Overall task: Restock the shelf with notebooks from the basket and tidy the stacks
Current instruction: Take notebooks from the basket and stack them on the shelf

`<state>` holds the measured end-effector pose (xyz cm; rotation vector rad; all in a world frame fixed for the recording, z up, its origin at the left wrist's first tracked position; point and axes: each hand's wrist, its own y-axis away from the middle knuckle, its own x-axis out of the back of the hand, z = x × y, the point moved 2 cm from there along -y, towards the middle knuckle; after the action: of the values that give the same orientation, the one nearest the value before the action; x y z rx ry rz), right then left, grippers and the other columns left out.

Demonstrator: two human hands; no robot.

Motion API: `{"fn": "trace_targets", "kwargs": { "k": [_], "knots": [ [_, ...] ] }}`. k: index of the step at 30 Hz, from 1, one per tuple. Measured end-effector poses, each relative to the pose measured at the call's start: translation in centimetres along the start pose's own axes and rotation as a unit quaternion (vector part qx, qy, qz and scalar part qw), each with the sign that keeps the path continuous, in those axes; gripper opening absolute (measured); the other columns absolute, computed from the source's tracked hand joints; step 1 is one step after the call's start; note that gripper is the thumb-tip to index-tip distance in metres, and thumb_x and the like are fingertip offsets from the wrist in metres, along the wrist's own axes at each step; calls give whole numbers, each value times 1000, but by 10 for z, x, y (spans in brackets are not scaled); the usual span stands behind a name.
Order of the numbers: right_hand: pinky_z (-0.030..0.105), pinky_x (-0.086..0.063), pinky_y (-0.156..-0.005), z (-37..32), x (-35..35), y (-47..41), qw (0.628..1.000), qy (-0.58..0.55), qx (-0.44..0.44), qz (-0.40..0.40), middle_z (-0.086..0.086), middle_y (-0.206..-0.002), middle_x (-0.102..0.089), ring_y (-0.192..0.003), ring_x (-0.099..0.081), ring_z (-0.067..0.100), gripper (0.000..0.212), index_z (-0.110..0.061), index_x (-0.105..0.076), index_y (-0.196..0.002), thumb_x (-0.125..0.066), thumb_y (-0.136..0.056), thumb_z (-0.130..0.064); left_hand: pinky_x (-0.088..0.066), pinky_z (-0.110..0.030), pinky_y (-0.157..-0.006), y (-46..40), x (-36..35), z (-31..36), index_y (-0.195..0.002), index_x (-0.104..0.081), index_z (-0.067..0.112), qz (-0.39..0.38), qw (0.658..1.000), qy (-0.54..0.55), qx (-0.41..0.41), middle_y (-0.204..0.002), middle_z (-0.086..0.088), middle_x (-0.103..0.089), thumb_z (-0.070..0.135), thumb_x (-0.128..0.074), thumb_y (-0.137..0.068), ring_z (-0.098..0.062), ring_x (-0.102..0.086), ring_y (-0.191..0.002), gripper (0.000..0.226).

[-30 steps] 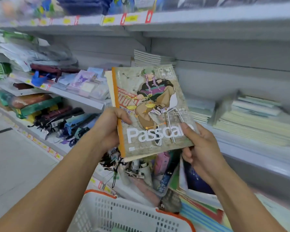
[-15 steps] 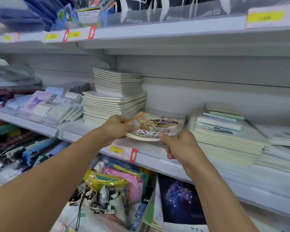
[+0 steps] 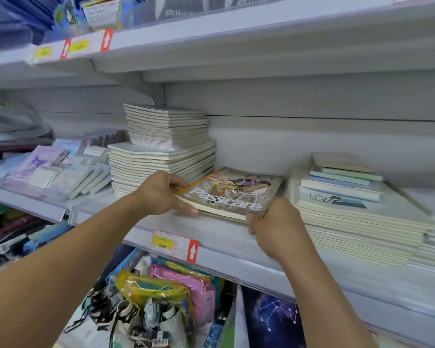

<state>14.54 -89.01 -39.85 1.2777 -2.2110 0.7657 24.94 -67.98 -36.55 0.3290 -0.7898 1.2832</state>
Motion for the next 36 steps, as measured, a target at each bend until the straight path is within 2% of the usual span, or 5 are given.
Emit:
{"fn": "trace_targets", "kwargs": {
  "k": [4, 13, 20, 27, 36],
  "knots": [
    [28, -45, -65, -3, -2, -2, 999, 33, -6, -5, 12, -92, -70, -83, -66, 32, 23, -7, -66, -91, -64, -92, -29, -53, -21, -81, 1, -6, -5, -86, -70, 23, 0, 999, 49, -14, -91, 3, -75, 12, -93, -54, -14, -69, -84, 41],
    [38, -56, -80, 0, 6, -5, 996, 86, -27, -17, 6, -88, -72, -84, -67, 29, 18, -15, -64, -93, -64, -90, -33, -44, 0, -61, -3, -13, -18, -88, -65, 28, -2, 993, 115, -23, -77, 17, -72, 4, -79, -75, 12, -65, -67, 31],
    [29, -37, -65, -6, 8, 8, 982, 160, -25, 99, 6, -87, -57, -74, -48, 27, 3, -15, -56, -92, -57, -93, -13, -50, -24, -90, -13, -24, -28, -114, -68, 9, 99, 988, 114, 7, -95, -3, -67, 8, -80, -78, -14, -62, -95, 38],
    [31, -36, -66, -12, 6, 16, 976, 168, -28, 133, 9, -94, -61, -75, -44, 25, 13, -12, -64, -103, -52, -96, -10, -55, -40, -92, -16, -23, -30, -80, -70, 27, 128, 979, 148, 49, -90, -6, -75, 11, -85, -71, -22, -71, -90, 24],
    [32, -38, -68, -14, 5, 19, 977, 165, -39, 128, 12, -105, -65, -95, -62, 34, 14, -9, -62, -104, -51, -96, -8, -59, -39, -82, -17, -23, -26, -95, -74, 13, 136, 983, 107, 54, -88, -7, -74, 12, -81, -78, -26, -71, -86, 18]
  ]
}}
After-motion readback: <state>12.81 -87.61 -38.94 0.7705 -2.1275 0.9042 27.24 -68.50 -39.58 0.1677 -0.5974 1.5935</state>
